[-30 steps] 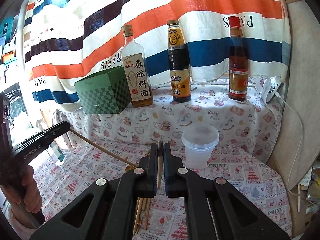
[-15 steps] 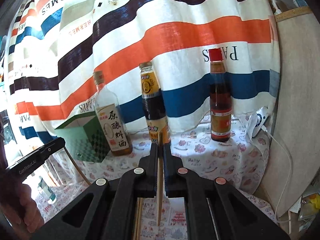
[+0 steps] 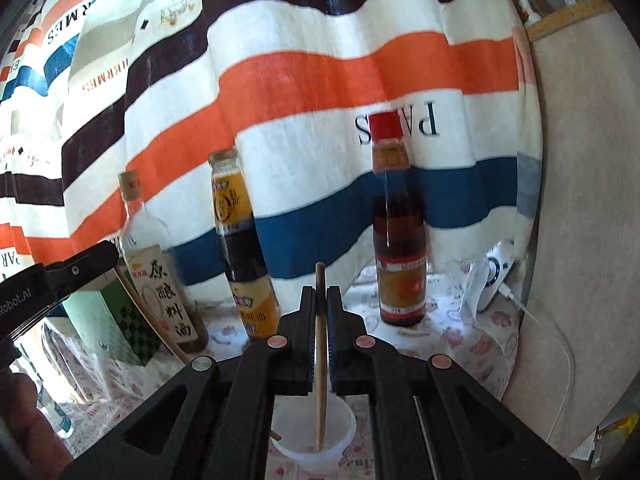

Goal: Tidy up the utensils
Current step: 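Carry the left tool's chopstick over the clear cup and open while the right tool does likewise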

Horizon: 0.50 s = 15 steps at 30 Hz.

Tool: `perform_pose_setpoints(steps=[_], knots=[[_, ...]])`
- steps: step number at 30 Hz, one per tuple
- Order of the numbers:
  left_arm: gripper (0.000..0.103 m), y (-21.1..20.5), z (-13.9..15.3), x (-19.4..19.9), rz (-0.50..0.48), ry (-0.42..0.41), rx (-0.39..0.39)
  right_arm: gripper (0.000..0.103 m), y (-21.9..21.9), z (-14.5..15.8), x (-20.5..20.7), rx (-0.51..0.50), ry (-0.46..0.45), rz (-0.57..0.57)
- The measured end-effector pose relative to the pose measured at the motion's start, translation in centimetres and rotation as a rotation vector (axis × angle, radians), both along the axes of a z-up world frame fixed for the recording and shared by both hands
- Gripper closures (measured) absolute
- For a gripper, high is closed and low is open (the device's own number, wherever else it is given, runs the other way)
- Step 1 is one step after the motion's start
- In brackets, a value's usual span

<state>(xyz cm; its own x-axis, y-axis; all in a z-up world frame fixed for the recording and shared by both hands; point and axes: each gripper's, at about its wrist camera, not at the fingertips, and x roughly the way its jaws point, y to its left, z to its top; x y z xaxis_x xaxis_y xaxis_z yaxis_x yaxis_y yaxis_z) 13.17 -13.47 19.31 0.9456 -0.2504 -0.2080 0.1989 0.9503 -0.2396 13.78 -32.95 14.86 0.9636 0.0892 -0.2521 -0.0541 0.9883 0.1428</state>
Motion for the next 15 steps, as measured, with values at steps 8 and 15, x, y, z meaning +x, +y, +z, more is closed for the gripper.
perform_pose_setpoints(steps=[8, 15], knots=[[0.100, -0.7, -5.5, 1.4, -0.083, 0.133, 0.013, 0.097, -0.1, -3.3, -0.5, 0.036, 0.106, 0.098], [0.046, 0.5, -5.0, -3.4, -0.058, 0.075, 0.078, 0.054, -0.3, -2.1, -3.1, 0.060, 0.058, 0.099]])
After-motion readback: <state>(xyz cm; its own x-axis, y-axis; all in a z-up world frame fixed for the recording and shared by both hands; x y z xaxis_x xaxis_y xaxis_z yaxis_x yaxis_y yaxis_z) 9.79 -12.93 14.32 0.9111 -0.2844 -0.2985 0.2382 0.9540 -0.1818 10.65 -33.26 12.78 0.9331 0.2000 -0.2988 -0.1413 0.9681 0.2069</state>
